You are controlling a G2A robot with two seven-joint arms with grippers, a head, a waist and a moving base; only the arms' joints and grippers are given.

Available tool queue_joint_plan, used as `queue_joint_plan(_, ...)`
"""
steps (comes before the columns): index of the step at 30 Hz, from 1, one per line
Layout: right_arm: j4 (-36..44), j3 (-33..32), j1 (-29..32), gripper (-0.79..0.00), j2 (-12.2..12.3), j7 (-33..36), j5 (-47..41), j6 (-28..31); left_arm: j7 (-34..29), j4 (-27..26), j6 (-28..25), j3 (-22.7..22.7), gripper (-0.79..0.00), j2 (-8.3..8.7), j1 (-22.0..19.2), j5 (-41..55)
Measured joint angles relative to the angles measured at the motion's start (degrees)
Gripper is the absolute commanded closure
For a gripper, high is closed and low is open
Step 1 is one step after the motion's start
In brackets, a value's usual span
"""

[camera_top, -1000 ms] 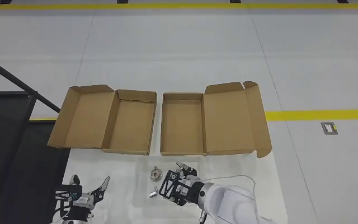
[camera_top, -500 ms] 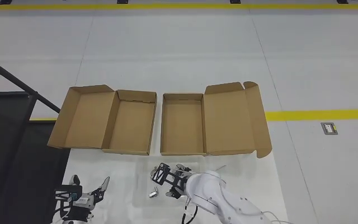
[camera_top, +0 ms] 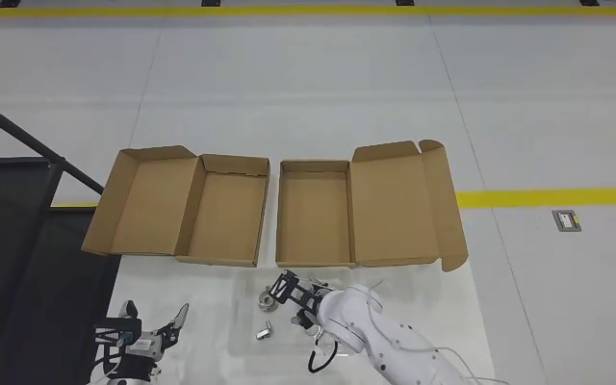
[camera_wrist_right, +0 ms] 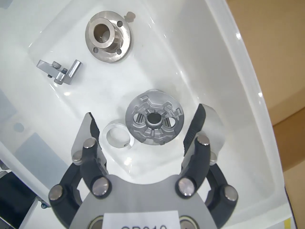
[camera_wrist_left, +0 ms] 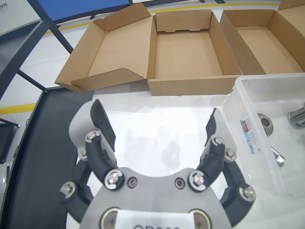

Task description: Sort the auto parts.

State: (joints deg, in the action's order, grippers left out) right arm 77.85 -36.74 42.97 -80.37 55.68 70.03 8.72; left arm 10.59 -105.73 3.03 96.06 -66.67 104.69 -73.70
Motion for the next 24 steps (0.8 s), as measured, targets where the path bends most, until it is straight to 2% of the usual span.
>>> queue_joint_plan(1, -0.44, 0.16, -0.20, 0.000, -0.18, 0.07, 0.41, -0.15, 0.00, 0.00, 0.00, 0.00, -0.785, 0.00, 0.00, 0.00)
queue_joint_plan(5, 0.18, 0.24, -0.19, 0.000, -0.47, -0.14, 2.06, -0.54, 0.00, 0.00, 0.00, 0.00, -0.785, 0.00, 0.00, 0.00)
queue_joint_plan(8, 3.61, -0.81, 0.91, 0.000, -0.21, -1.19, 2.54, -0.02, 0.00, 0.00, 0.00, 0.00, -0.785, 0.00, 0.00, 0.00)
queue_joint_plan(16, 24.22, -9.44, 5.83, 0.000, 2.27, -6.67, 2.90, 5.95, 0.00, 0.00, 0.00, 0.00, -0.785, 0.00, 0.00, 0.00)
queue_joint_plan(19, 25.78, -11.55, 5.22, 0.000, 2.26, -9.15, 3.52, 4.37, 0.00, 0.00, 0.00, 0.00, -0.785, 0.00, 0.00, 0.00)
queue_joint_plan(24, 25.59, -11.52, 5.19, 0.000, 2.23, -9.17, 3.55, 4.21, 0.00, 0.00, 0.00, 0.00, -0.785, 0.00, 0.00, 0.00)
